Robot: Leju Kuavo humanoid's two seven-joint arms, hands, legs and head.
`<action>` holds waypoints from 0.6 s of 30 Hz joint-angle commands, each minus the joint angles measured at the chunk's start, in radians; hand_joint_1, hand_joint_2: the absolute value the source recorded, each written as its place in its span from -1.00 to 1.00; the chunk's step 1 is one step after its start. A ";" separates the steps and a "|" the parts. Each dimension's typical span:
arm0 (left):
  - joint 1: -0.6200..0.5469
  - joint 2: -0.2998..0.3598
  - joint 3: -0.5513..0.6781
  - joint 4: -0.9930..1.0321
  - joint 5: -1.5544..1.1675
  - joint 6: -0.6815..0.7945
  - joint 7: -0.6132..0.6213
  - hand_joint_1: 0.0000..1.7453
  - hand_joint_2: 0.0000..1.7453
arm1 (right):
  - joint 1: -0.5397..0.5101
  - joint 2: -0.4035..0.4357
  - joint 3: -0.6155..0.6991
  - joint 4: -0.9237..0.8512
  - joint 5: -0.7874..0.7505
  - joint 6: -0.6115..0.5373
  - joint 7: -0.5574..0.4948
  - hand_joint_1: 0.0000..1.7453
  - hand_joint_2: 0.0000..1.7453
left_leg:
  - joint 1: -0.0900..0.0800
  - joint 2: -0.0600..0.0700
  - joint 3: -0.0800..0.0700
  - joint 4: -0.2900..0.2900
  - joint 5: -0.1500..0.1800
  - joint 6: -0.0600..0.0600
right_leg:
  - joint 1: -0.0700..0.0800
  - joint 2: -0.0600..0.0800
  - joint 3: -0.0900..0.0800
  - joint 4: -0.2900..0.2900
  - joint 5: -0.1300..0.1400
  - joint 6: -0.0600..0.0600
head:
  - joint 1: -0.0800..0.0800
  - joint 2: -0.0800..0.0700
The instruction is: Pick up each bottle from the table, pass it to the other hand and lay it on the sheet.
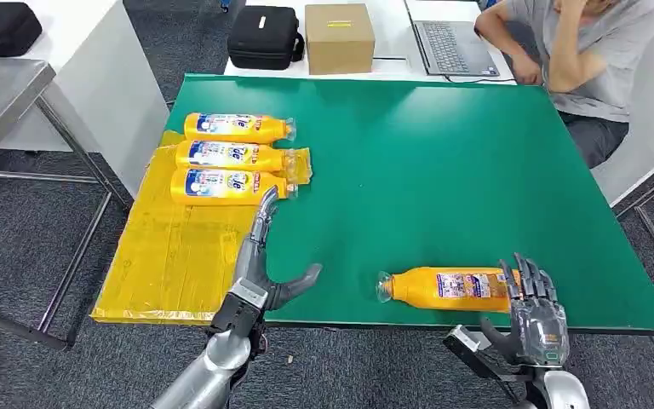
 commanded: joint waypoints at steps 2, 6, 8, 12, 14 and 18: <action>-0.027 0.010 0.009 0.068 -0.007 0.018 0.002 -1.00 1.00 | -0.118 -0.042 0.061 0.246 0.054 0.009 0.084 -1.00 1.00 | 0.001 0.003 0.005 -0.001 -0.002 -0.002 | 0.001 0.002 0.005 -0.002 -0.001 -0.002 | 0.000 0.000; -0.027 0.010 0.009 0.068 -0.007 0.018 0.002 -1.00 1.00 | -0.118 -0.042 0.061 0.246 0.054 0.009 0.084 -1.00 1.00 | 0.001 0.003 0.005 -0.001 -0.002 -0.002 | 0.001 0.002 0.005 -0.002 -0.001 -0.002 | 0.000 0.000; -0.027 0.010 0.009 0.068 -0.007 0.018 0.002 -1.00 1.00 | -0.118 -0.042 0.061 0.246 0.054 0.009 0.084 -1.00 1.00 | 0.001 0.004 0.006 -0.001 -0.003 -0.002 | 0.002 0.002 0.006 -0.001 -0.001 -0.002 | 0.000 0.000; -0.033 0.006 0.017 0.076 -0.005 0.008 0.002 -1.00 1.00 | -0.117 -0.044 0.065 0.263 0.043 0.014 0.078 -1.00 1.00 | 0.001 0.001 0.005 -0.001 -0.001 -0.002 | 0.001 0.000 0.005 -0.001 -0.001 -0.002 | 0.000 0.000; -0.033 0.006 0.017 0.076 -0.005 0.008 0.002 -1.00 1.00 | -0.117 -0.044 0.065 0.263 0.043 0.014 0.078 -1.00 1.00 | 0.001 0.002 0.006 -0.001 -0.002 -0.002 | 0.001 0.001 0.005 -0.001 -0.002 -0.002 | 0.000 0.000; -0.034 0.007 0.018 0.076 -0.009 0.012 0.002 -1.00 1.00 | -0.126 -0.041 0.073 0.274 0.037 0.019 0.072 -1.00 1.00 | 0.001 0.001 0.003 0.000 -0.001 -0.002 | 0.001 0.001 0.003 -0.001 -0.001 -0.001 | 0.000 0.000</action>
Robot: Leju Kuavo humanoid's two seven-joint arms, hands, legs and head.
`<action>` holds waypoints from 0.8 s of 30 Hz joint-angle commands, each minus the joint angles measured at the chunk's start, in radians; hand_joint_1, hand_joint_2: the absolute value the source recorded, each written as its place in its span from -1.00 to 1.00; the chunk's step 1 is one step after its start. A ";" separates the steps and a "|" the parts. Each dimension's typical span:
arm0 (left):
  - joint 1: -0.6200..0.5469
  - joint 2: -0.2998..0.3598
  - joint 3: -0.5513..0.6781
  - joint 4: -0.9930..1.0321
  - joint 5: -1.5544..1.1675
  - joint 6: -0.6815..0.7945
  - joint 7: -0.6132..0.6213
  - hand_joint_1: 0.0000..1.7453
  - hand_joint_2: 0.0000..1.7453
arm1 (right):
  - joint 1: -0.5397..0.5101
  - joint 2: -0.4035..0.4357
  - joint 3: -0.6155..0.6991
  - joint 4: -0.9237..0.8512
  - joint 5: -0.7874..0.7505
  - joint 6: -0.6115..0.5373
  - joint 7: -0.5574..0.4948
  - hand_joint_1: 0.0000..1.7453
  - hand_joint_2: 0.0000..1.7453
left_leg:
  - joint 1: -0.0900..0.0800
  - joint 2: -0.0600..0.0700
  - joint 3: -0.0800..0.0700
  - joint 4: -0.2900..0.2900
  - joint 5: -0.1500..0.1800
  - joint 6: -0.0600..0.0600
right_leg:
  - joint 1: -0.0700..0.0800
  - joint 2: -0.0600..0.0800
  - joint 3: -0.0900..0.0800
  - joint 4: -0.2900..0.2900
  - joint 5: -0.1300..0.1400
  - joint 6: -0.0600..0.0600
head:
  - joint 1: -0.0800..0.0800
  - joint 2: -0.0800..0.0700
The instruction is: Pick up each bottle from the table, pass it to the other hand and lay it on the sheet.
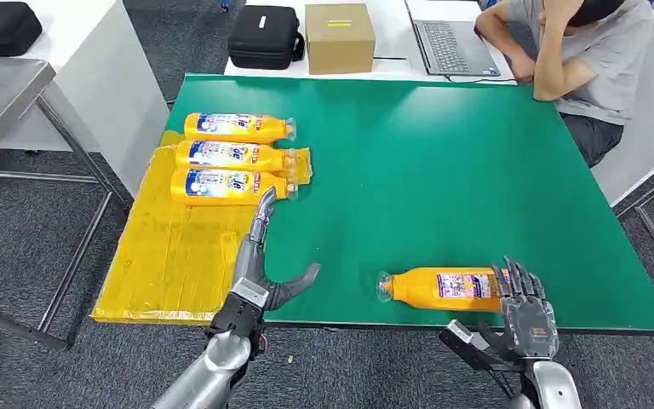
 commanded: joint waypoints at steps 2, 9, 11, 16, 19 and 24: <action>-0.037 0.009 0.015 0.065 -0.008 0.004 0.002 -1.00 1.00 | -0.065 0.004 0.041 0.117 -0.014 0.016 -0.014 -1.00 1.00 | 0.001 0.003 0.006 0.000 -0.003 -0.003 | 0.002 0.002 0.005 0.000 -0.002 -0.003 | 0.000 0.000; -0.039 0.012 0.012 0.062 -0.017 0.013 0.002 -1.00 1.00 | -0.138 -0.007 0.050 0.235 -0.045 -0.019 -0.049 -1.00 1.00 | 0.001 0.003 0.005 -0.001 -0.001 -0.002 | 0.001 0.002 0.004 -0.001 0.000 -0.002 | 0.000 0.000; -0.042 0.008 0.012 0.066 -0.020 0.012 0.002 -1.00 1.00 | -0.144 -0.010 0.047 0.256 -0.053 -0.034 -0.059 -1.00 1.00 | 0.001 0.003 0.006 0.000 -0.002 -0.002 | 0.001 0.001 0.005 -0.001 -0.001 -0.002 | 0.000 0.000; -0.051 0.009 0.008 0.071 -0.014 0.006 0.002 -1.00 1.00 | -0.150 -0.015 0.041 0.283 -0.069 -0.048 -0.072 -1.00 1.00 | 0.001 0.002 0.007 0.000 -0.002 -0.003 | 0.002 0.000 0.006 -0.001 -0.002 -0.002 | 0.000 0.000; -0.052 0.009 0.007 0.072 -0.012 0.005 0.002 -1.00 1.00 | -0.152 -0.016 0.039 0.287 -0.072 -0.053 -0.075 -1.00 1.00 | 0.001 0.002 0.007 0.000 -0.002 -0.002 | 0.001 0.001 0.006 -0.001 -0.002 -0.002 | 0.000 0.000; -0.066 0.004 -0.003 0.083 -0.002 0.006 0.002 -1.00 1.00 | -0.170 -0.018 0.032 0.314 -0.092 -0.055 -0.085 -1.00 1.00 | 0.001 0.001 0.004 0.000 -0.001 -0.002 | 0.001 0.000 0.004 -0.001 0.000 -0.002 | 0.000 0.000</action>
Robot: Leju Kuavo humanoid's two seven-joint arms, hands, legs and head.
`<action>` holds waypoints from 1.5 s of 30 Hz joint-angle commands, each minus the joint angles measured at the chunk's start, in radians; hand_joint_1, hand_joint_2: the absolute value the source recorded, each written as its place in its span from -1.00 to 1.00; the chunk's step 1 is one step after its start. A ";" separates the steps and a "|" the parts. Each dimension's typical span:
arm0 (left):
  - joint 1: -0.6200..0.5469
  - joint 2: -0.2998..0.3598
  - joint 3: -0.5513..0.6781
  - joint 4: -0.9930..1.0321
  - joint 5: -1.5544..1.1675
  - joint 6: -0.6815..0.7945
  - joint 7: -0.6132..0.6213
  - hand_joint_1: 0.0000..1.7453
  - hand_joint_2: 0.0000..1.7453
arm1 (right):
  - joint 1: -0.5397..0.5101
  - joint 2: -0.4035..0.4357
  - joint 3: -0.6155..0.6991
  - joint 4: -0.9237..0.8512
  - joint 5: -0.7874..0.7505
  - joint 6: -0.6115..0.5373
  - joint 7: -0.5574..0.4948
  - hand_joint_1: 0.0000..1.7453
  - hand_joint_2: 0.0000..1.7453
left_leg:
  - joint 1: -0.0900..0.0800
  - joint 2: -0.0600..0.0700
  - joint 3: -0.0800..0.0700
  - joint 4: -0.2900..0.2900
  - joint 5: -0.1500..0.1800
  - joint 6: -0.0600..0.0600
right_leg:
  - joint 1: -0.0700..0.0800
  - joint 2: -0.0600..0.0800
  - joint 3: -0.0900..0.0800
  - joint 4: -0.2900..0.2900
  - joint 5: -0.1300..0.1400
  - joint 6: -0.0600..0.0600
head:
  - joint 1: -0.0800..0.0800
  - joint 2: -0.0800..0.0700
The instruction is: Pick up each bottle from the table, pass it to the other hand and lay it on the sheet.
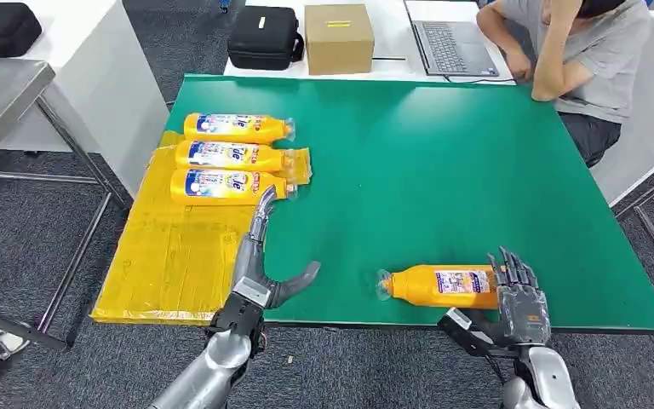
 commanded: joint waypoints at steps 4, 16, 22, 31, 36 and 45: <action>-0.059 0.015 -0.026 0.067 0.017 0.032 0.002 -1.00 1.00 | -0.069 -0.012 0.004 0.186 -0.032 0.012 -0.027 -1.00 1.00 | 0.001 0.001 0.005 0.000 -0.002 -0.002 | 0.001 0.000 0.005 -0.001 -0.001 -0.002 | 0.000 0.000; -0.060 0.022 -0.036 0.066 0.039 0.030 0.002 -1.00 1.00 | -0.083 -0.038 -0.016 0.285 -0.045 0.060 -0.036 -1.00 1.00 | 0.001 -0.002 0.009 -0.001 0.000 -0.001 | 0.001 -0.003 0.009 -0.002 0.000 -0.003 | 0.000 0.000; -0.071 0.020 -0.049 0.071 0.049 0.024 0.002 -1.00 1.00 | -0.101 -0.051 -0.018 0.359 -0.078 0.126 -0.104 1.00 1.00 | 0.001 -0.003 0.012 -0.001 0.000 -0.002 | 0.002 -0.004 0.012 -0.003 -0.001 -0.004 | 0.000 0.000; -0.070 0.023 -0.050 0.064 0.051 0.028 0.002 -1.00 1.00 | -0.106 -0.048 -0.015 0.373 -0.065 0.131 -0.110 1.00 1.00 | 0.001 -0.002 0.014 -0.001 0.001 0.000 | 0.002 -0.003 0.014 -0.004 0.001 -0.004 | 0.000 0.000; -0.075 0.026 -0.054 0.059 0.055 0.032 0.002 -1.00 1.00 | -0.118 -0.047 -0.012 0.385 -0.060 0.121 -0.133 1.00 1.00 | 0.001 -0.003 0.015 -0.001 0.000 0.000 | 0.002 -0.004 0.015 -0.004 0.000 -0.004 | 0.000 0.000; -0.079 0.026 -0.061 0.057 0.054 0.039 0.002 -1.00 1.00 | -0.138 -0.043 -0.012 0.437 -0.076 0.092 -0.171 0.98 1.00 | 0.002 -0.001 0.014 -0.001 0.000 -0.001 | 0.002 -0.003 0.015 -0.004 0.001 -0.004 | 0.000 0.000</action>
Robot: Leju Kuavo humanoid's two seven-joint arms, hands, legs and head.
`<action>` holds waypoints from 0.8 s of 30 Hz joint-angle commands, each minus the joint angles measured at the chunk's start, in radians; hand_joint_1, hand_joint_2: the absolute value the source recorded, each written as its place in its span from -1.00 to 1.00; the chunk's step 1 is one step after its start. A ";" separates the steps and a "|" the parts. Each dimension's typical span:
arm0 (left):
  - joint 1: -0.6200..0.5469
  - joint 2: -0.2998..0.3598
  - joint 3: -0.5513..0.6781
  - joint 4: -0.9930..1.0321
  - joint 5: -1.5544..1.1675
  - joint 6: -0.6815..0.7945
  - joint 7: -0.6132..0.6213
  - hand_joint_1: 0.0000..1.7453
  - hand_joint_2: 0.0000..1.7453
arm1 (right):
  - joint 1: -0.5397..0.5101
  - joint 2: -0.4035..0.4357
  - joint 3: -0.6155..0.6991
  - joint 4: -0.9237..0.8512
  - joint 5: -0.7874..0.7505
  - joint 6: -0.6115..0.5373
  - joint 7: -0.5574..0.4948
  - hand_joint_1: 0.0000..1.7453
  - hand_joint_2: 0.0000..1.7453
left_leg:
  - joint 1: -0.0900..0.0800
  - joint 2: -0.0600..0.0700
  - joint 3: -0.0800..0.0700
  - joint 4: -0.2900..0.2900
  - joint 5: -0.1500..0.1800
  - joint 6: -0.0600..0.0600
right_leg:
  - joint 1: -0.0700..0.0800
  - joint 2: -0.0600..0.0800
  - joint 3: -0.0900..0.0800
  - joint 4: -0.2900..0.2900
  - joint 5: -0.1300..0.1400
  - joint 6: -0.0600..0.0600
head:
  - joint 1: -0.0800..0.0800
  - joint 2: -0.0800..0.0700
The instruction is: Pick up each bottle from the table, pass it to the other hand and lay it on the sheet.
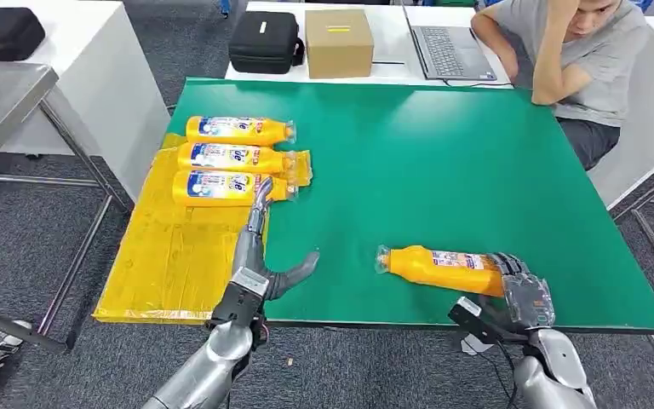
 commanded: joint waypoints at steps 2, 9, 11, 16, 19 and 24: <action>-0.041 0.026 -0.042 0.045 0.001 0.008 0.002 -1.00 1.00 | 0.016 0.020 -0.001 0.142 -0.004 -0.002 -0.019 0.98 1.00 | 0.002 -0.003 0.003 -0.001 -0.001 -0.003 | 0.002 -0.004 0.004 -0.001 -0.002 -0.002 | 0.000 0.000; -0.042 0.013 -0.035 0.055 0.004 0.024 0.002 -1.00 1.00 | -0.026 0.075 -0.102 0.126 -0.222 -0.065 -0.175 1.00 1.00 | 0.001 0.000 0.002 -0.001 -0.001 -0.002 | 0.001 -0.001 0.003 -0.001 -0.001 -0.002 | 0.000 0.000; -0.042 0.011 -0.036 0.058 0.004 0.030 0.002 -1.00 1.00 | -0.027 0.087 -0.122 0.119 -0.284 -0.099 -0.206 1.00 1.00 | 0.002 -0.001 0.002 -0.001 -0.001 -0.003 | 0.002 -0.002 0.003 -0.001 -0.001 -0.002 | 0.001 0.000; -0.024 0.028 -0.039 0.042 0.008 0.041 0.002 -1.00 1.00 | 0.013 0.092 -0.067 0.051 -0.417 -0.124 -0.206 1.00 1.00 | 0.001 0.001 0.000 -0.001 -0.001 -0.003 | 0.001 0.000 0.001 0.000 -0.001 -0.002 | 0.000 0.000; -0.010 0.039 -0.045 0.030 0.010 0.046 0.002 -1.00 1.00 | 0.035 0.092 -0.030 0.025 -0.475 -0.157 -0.206 1.00 1.00 | 0.001 0.000 -0.001 -0.001 -0.002 -0.003 | 0.001 -0.001 0.000 0.000 -0.002 -0.002 | 0.000 0.000; -0.020 0.029 -0.050 0.053 0.007 0.053 0.002 -1.00 1.00 | 0.034 0.098 -0.041 -0.017 -0.539 -0.167 -0.206 1.00 1.00 | 0.001 0.001 -0.004 -0.001 -0.002 -0.003 | 0.001 0.000 -0.002 0.001 -0.002 -0.002 | 0.000 0.000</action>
